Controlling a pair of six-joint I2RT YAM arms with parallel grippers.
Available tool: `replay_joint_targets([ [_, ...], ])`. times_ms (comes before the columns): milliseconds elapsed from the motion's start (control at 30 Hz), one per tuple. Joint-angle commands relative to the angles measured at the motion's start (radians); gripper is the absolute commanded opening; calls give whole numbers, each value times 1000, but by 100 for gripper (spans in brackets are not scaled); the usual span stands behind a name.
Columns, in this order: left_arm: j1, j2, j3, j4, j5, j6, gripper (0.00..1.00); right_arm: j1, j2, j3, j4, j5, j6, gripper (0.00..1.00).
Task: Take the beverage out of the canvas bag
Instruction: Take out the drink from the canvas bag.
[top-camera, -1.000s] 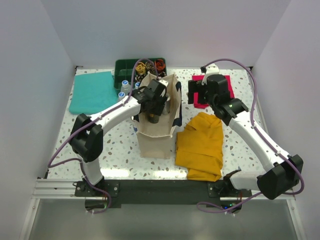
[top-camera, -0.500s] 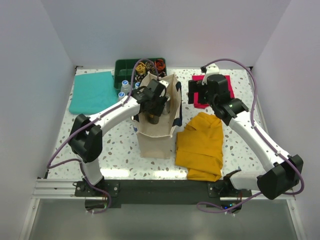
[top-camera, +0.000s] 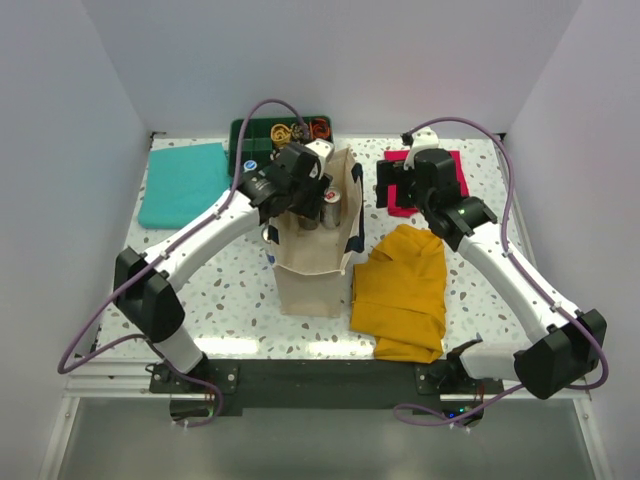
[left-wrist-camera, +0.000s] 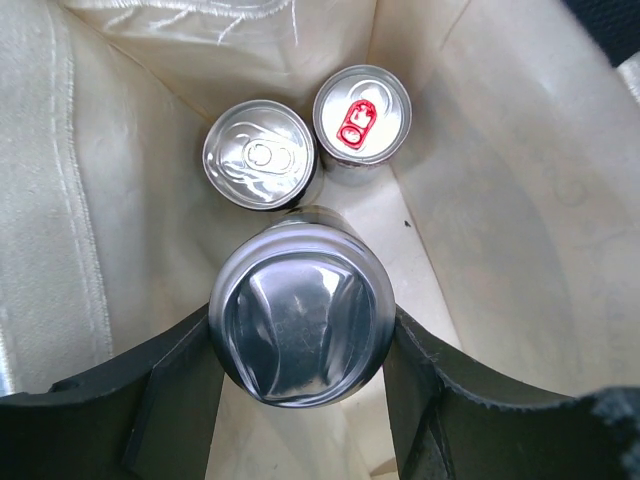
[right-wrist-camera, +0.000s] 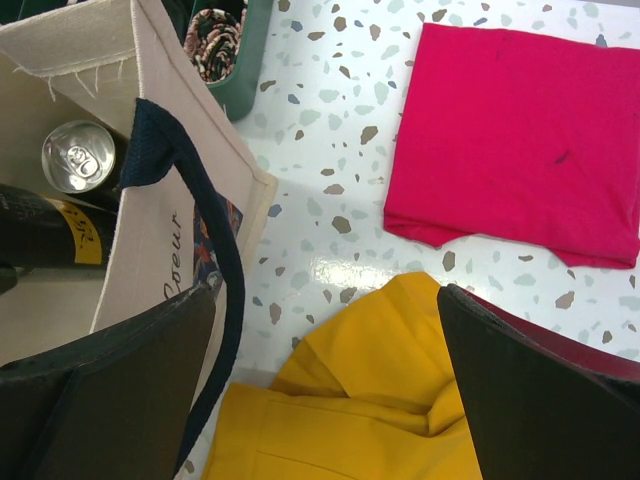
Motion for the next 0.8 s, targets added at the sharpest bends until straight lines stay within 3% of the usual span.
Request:
replay_joint_targets([
  [0,5,-59,88,24,-16,41,0,-1,-7,21,13,10,7,98],
  [767,7,-147,102,60,-7,64,0,-1,2,9,13,-18,18,98],
])
